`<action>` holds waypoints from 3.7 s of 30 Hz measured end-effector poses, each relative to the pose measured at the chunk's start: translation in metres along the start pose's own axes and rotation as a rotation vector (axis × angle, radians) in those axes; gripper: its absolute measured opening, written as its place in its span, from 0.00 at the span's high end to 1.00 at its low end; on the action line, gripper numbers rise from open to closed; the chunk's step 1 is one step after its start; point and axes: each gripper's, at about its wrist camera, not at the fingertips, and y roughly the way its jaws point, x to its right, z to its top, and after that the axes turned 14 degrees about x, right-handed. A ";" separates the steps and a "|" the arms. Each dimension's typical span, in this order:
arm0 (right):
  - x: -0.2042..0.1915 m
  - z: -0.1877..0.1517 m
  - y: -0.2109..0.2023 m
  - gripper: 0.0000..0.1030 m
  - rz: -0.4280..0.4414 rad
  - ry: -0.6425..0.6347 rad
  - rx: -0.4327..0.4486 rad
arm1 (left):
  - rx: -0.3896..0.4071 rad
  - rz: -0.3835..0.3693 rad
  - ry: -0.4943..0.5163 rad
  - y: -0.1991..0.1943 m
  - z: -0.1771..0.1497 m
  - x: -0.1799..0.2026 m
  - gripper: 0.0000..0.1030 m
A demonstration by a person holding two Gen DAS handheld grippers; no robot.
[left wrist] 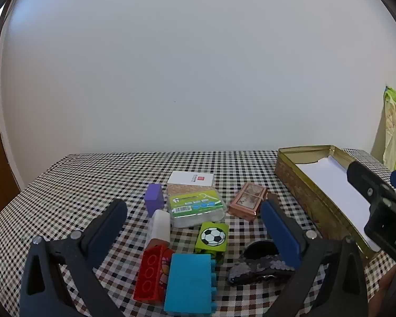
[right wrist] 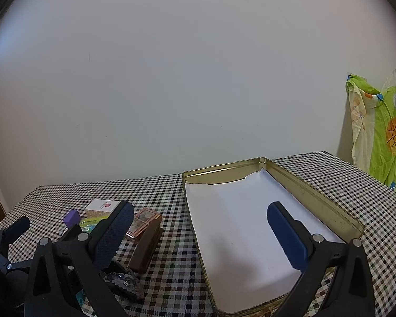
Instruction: Organize rigid objects
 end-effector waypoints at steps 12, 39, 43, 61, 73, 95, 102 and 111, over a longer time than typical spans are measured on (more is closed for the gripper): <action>-0.003 -0.002 0.000 0.00 0.003 -0.006 -0.011 | 0.003 0.020 -0.014 -0.002 -0.002 -0.004 0.00; -0.025 -0.004 -0.008 0.01 0.104 -0.070 -0.027 | -0.076 0.100 0.015 -0.022 -0.015 -0.058 0.01; -0.036 -0.009 -0.011 0.02 0.195 -0.075 -0.060 | -0.110 0.122 0.021 -0.023 -0.019 -0.076 0.01; -0.095 -0.053 0.016 0.38 0.539 -0.346 -0.462 | -0.276 -0.015 0.000 -0.026 -0.037 -0.081 0.01; -0.096 -0.057 0.010 0.38 0.687 -0.477 -0.558 | -0.361 -0.217 -0.073 -0.033 -0.041 -0.049 0.08; -0.035 -0.014 0.007 0.55 0.604 -0.196 -0.337 | -0.471 -0.185 -0.114 0.020 -0.057 -0.003 0.36; -0.018 -0.009 0.008 0.55 0.566 -0.112 -0.334 | -0.467 -0.096 -0.090 0.046 -0.053 0.008 0.59; -0.023 -0.009 0.019 0.55 0.545 -0.087 -0.277 | -0.429 -0.058 -0.068 0.039 -0.049 -0.001 0.60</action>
